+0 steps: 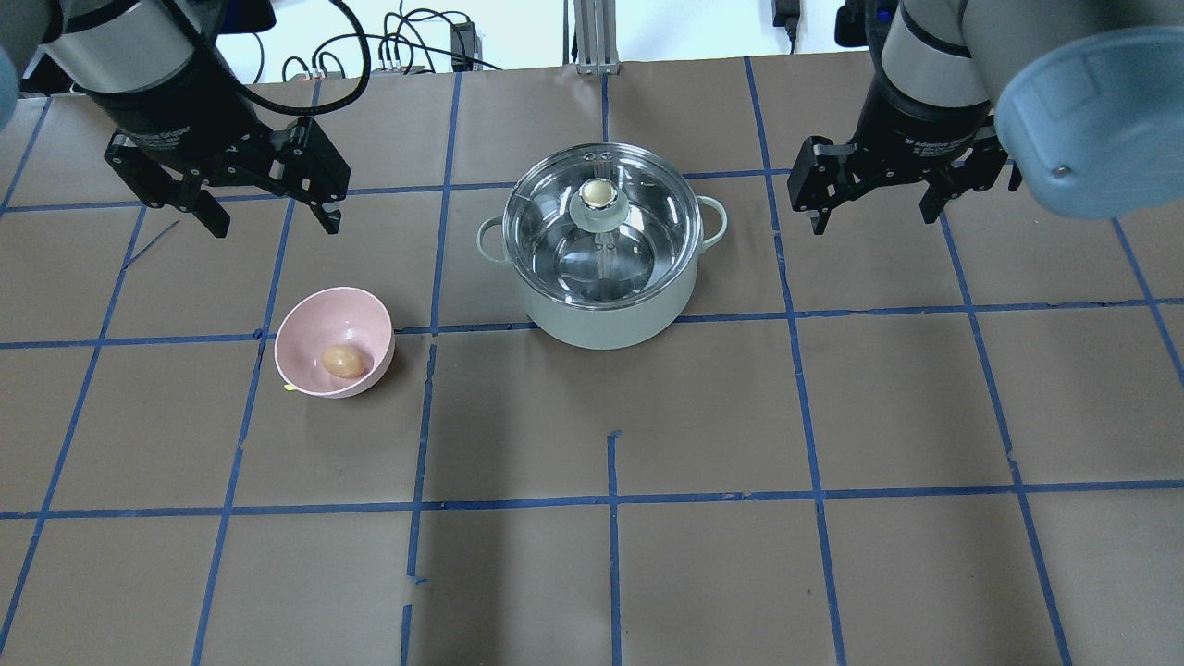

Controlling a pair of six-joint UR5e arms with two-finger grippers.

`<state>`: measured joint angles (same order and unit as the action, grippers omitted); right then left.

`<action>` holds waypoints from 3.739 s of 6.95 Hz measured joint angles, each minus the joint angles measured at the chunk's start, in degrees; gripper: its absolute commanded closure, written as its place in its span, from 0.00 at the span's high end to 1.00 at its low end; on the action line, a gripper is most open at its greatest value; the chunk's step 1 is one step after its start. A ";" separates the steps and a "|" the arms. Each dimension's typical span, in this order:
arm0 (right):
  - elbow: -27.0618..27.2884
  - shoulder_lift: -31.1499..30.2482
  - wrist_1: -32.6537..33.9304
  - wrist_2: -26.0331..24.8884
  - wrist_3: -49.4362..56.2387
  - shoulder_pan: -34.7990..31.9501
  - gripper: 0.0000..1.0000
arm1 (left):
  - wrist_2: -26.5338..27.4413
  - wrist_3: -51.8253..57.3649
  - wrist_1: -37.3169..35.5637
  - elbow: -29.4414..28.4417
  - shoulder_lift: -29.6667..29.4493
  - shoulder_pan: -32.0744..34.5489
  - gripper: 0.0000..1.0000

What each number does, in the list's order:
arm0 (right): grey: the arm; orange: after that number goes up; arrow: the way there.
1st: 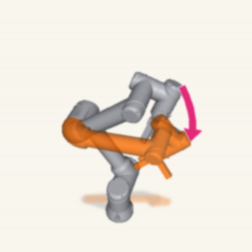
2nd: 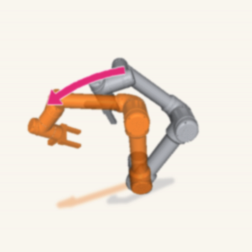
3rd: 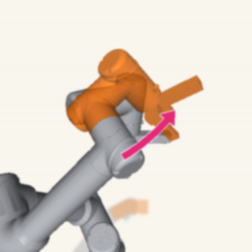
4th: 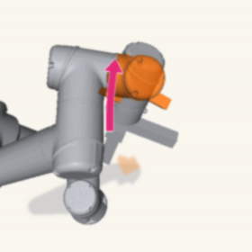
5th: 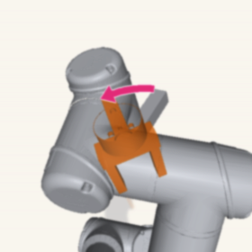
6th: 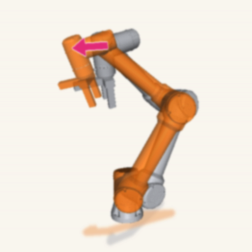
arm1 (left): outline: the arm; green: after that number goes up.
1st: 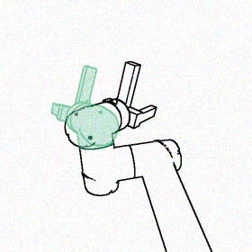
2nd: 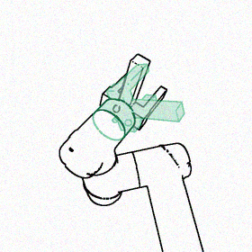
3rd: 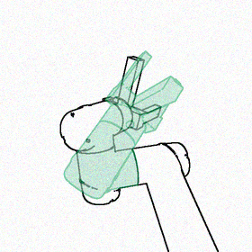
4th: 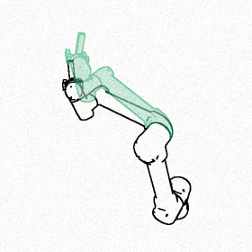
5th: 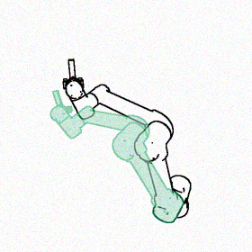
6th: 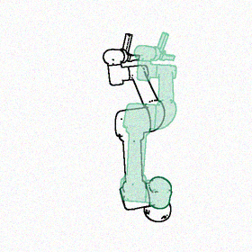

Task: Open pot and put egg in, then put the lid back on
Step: 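Move the right gripper over the glass lid knob while the left gripper waits, then grasp the lid knob with the right gripper while the left descends to the bowl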

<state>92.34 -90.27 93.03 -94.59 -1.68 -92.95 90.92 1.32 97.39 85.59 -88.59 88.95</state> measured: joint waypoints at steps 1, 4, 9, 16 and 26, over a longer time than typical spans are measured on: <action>0.08 0.27 0.22 -0.22 -0.01 0.04 1.00 | -0.02 0.00 0.00 0.01 0.00 0.00 1.00; -0.70 0.51 -1.25 0.19 0.09 0.20 1.00 | -0.06 0.00 -0.01 0.20 0.00 0.00 1.00; -12.57 12.37 0.07 9.08 -0.79 -2.59 1.00 | -0.21 -1.53 -1.46 0.36 -0.43 -0.34 1.00; -16.67 24.72 11.15 9.29 -15.59 -12.85 0.97 | -0.12 -17.56 -16.78 8.81 -4.08 -1.58 1.00; -20.91 31.43 11.17 6.15 -19.03 -16.58 0.76 | -0.14 -40.38 -36.50 25.00 -7.47 -7.93 1.00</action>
<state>71.43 -58.85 104.20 -88.44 -20.71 -109.53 90.78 -39.06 60.89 110.60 -96.07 81.02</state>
